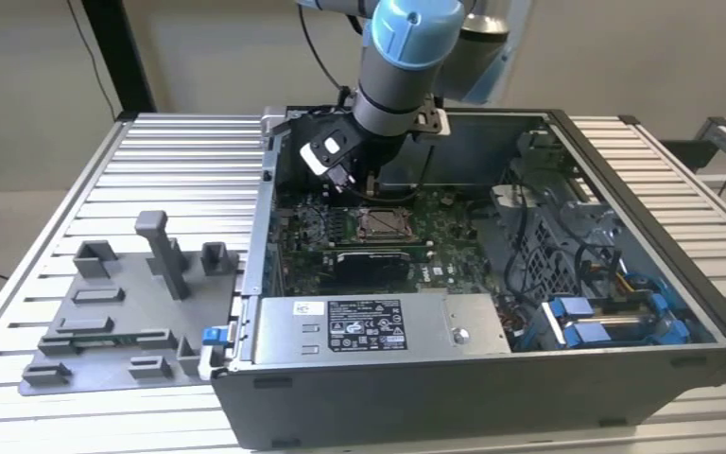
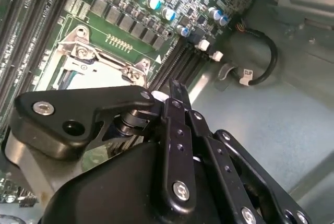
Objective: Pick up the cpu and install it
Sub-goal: 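Install the first cpu locking lever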
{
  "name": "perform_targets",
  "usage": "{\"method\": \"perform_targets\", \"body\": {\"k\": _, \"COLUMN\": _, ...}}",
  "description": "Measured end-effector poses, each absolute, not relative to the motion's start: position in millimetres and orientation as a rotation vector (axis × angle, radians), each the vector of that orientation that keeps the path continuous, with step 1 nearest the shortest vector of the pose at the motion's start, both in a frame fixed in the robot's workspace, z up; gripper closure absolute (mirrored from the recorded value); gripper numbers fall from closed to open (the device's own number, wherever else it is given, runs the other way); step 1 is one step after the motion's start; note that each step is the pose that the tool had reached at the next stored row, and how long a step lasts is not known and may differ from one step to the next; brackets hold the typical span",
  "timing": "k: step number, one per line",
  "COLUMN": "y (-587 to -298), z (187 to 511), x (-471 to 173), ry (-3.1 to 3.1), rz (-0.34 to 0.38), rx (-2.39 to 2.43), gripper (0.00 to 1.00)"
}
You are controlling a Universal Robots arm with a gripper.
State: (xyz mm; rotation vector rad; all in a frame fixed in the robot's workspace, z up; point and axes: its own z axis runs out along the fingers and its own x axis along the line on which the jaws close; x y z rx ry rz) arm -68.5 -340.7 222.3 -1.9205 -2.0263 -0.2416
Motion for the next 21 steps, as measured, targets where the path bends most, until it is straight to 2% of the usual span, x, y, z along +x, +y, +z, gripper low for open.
{"method": "perform_targets", "body": {"k": 6, "y": -344, "z": 218, "x": -60, "ry": -2.011, "rz": -0.218, "rx": -1.914, "gripper": 1.00}}
{"method": "perform_targets", "body": {"k": 21, "y": -340, "z": 210, "x": -52, "ry": -2.011, "rz": -0.217, "rx": -1.914, "gripper": 1.00}}
